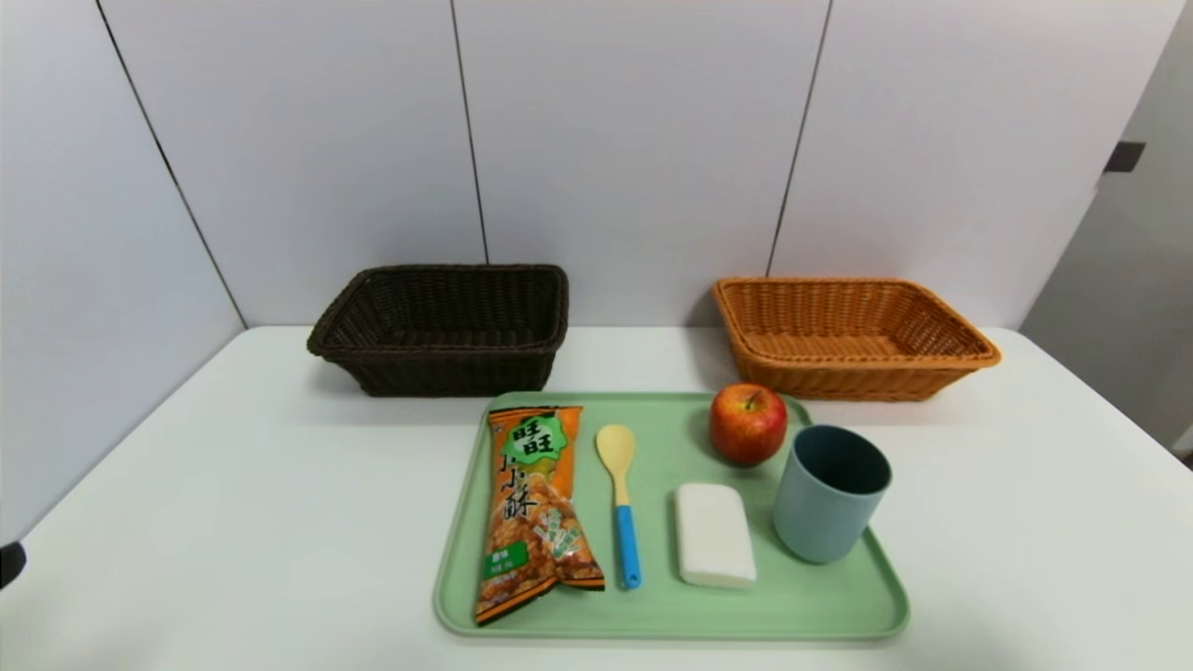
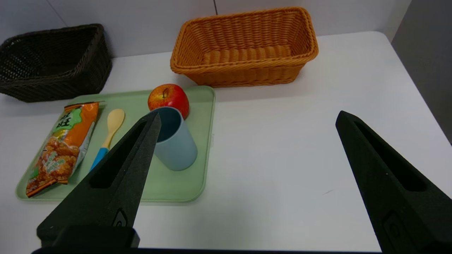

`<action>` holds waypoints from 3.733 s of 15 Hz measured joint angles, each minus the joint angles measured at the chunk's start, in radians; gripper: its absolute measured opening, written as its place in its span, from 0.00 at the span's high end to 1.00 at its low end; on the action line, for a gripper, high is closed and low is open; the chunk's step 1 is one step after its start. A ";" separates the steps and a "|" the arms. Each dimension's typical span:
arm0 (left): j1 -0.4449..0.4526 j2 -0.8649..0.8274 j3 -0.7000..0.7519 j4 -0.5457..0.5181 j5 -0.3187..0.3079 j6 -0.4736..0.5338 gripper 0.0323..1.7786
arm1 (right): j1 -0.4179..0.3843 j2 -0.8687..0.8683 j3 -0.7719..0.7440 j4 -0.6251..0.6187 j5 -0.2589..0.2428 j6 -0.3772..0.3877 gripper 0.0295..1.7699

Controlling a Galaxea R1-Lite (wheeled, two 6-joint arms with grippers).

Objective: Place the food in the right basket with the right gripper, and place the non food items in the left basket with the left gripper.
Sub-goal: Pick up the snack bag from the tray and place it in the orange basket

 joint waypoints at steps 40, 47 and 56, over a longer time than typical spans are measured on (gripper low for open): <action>-0.457 0.343 -0.243 0.348 0.115 -0.419 0.05 | 0.979 1.449 -1.055 0.267 -0.292 0.534 0.03; -0.455 0.331 -0.233 0.349 0.110 -0.419 0.05 | 1.008 1.534 -1.057 0.226 -0.337 0.521 0.03; -0.455 0.326 -0.226 0.345 0.100 -0.417 0.05 | 0.985 1.613 -1.057 0.189 -0.383 0.512 0.03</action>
